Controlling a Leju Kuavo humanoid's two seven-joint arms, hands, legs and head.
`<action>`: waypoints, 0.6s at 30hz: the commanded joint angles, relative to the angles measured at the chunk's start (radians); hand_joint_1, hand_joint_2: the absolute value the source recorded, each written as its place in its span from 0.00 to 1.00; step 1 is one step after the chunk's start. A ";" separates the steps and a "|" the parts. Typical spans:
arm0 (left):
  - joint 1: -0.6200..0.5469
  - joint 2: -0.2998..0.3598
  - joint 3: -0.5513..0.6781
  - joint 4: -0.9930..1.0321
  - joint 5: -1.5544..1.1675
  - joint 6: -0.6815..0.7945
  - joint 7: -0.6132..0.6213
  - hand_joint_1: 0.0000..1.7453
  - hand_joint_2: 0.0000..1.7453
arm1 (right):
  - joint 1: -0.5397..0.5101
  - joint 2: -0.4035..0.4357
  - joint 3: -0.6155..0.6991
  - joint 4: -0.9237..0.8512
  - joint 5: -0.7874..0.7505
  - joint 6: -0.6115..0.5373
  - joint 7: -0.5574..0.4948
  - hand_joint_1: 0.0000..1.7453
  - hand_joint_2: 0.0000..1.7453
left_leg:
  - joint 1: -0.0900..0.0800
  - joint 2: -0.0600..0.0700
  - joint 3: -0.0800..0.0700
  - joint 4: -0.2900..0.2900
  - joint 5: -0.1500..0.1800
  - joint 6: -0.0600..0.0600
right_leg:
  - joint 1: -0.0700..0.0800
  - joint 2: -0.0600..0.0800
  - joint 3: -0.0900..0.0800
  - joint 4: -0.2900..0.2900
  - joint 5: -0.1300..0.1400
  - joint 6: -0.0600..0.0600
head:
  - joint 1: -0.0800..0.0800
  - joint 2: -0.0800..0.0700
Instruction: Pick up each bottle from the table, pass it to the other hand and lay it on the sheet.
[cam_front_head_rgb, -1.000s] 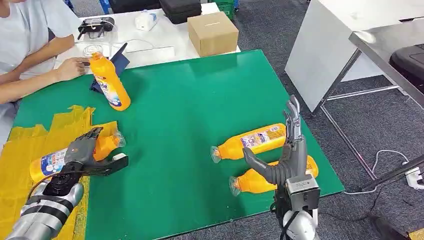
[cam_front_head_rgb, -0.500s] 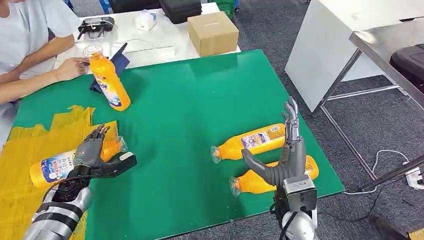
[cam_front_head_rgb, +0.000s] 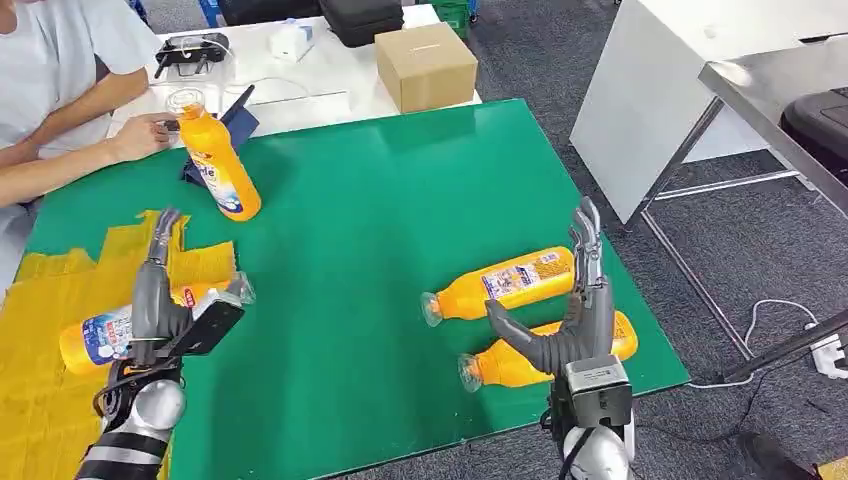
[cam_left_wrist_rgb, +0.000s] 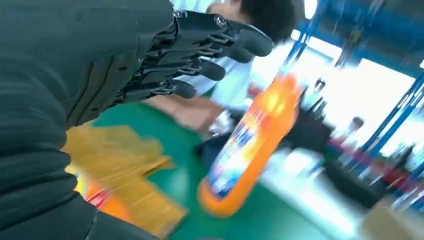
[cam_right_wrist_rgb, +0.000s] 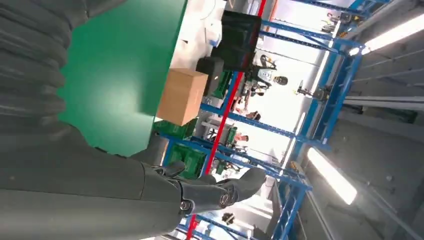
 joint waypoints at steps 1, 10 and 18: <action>0.031 -0.051 0.057 -0.112 0.013 -0.002 -0.006 0.00 1.00 | -0.022 -0.022 0.007 0.054 -0.002 -0.005 0.000 0.00 1.00 | 0.003 -0.004 0.005 0.001 -0.003 -0.002 | 0.001 0.005 0.005 0.000 -0.002 -0.003 | 0.000 0.000; 0.077 -0.105 0.029 -0.260 0.474 -0.335 -0.074 0.00 1.00 | -0.160 -0.181 -0.047 0.184 0.381 0.107 0.174 0.00 1.00 | 0.002 -0.002 0.002 0.000 -0.001 -0.001 | 0.001 0.004 0.003 -0.001 0.000 -0.001 | 0.000 0.000; 0.077 -0.132 0.012 -0.214 0.662 -0.473 -0.054 0.00 1.00 | -0.335 -0.350 -0.069 0.507 0.532 0.290 0.272 0.00 1.00 | 0.001 -0.006 0.004 0.001 -0.001 0.000 | -0.001 0.002 0.007 -0.002 0.001 0.000 | 0.001 0.000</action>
